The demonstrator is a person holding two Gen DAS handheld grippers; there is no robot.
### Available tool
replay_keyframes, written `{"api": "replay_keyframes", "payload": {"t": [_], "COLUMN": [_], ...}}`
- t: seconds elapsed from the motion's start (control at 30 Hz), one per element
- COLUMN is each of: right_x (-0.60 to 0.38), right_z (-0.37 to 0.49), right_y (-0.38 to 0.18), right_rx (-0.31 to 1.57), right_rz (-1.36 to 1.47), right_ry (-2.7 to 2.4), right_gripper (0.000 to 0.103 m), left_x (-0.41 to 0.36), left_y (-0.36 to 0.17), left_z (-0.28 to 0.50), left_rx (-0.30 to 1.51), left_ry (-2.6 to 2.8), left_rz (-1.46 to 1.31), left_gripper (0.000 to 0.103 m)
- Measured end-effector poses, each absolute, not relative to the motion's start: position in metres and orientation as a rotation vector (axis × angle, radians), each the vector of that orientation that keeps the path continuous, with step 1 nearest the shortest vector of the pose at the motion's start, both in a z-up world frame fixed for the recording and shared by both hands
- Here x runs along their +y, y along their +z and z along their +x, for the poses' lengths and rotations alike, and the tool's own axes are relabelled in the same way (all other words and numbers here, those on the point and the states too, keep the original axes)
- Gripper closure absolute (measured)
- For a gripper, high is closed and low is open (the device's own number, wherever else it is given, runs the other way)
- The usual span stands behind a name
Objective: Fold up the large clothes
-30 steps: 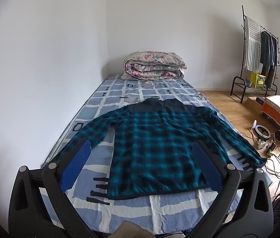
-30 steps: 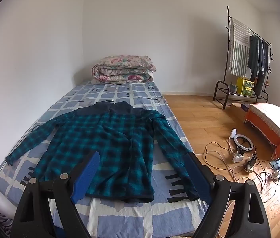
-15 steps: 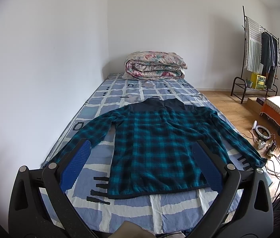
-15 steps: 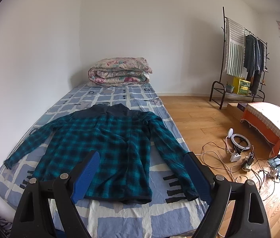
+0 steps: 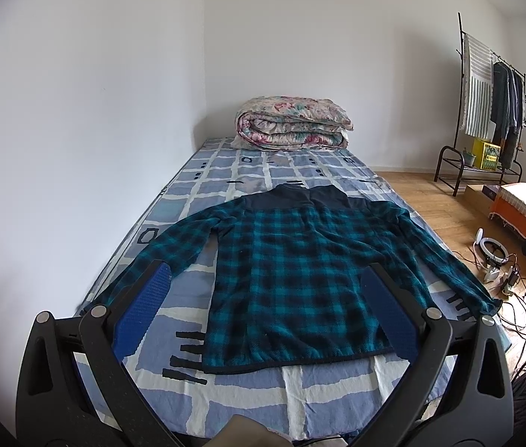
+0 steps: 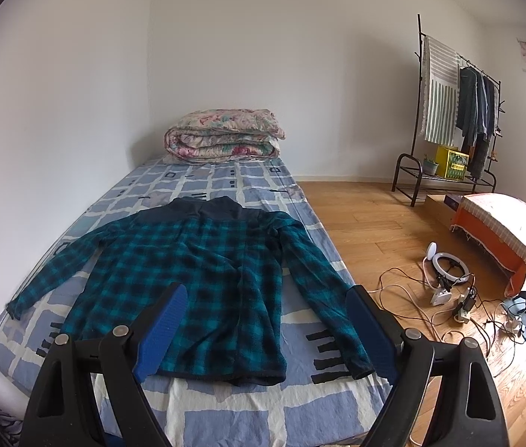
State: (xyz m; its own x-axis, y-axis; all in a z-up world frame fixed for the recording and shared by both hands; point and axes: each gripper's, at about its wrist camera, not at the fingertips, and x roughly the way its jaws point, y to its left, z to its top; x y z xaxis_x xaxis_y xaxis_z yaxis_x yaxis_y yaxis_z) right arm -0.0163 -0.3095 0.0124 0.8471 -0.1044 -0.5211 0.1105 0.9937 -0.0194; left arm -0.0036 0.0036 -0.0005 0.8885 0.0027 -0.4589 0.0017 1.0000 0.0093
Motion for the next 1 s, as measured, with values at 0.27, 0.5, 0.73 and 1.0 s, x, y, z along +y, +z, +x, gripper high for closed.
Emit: {"api": "replay_keyframes", "payload": {"t": [0.27, 0.5, 0.73, 1.0], "right_x": [-0.307, -0.304, -0.302, -0.300], "right_z": [-0.015, -0.012, -0.010, -0.009], "right_y": [0.013, 0.016, 0.016, 0.018], "right_rx": [0.549, 0.546, 0.544, 0.541], "right_rz": [0.006, 0.001, -0.005, -0.009], "right_ry": [-0.113, -0.112, -0.113, -0.111], "right_gripper": [0.014, 0.014, 0.014, 0.014], "left_x": [0.007, 0.010, 0.011, 0.015], "left_y": [-0.009, -0.011, -0.011, -0.012], "left_z": [-0.004, -0.004, -0.003, -0.002], "left_rx": [0.477, 0.478, 0.480, 0.480], "left_ry": [0.006, 0.008, 0.008, 0.010], "left_rz": [0.007, 0.005, 0.004, 0.003], "left_gripper": [0.000, 0.000, 0.000, 0.000]}}
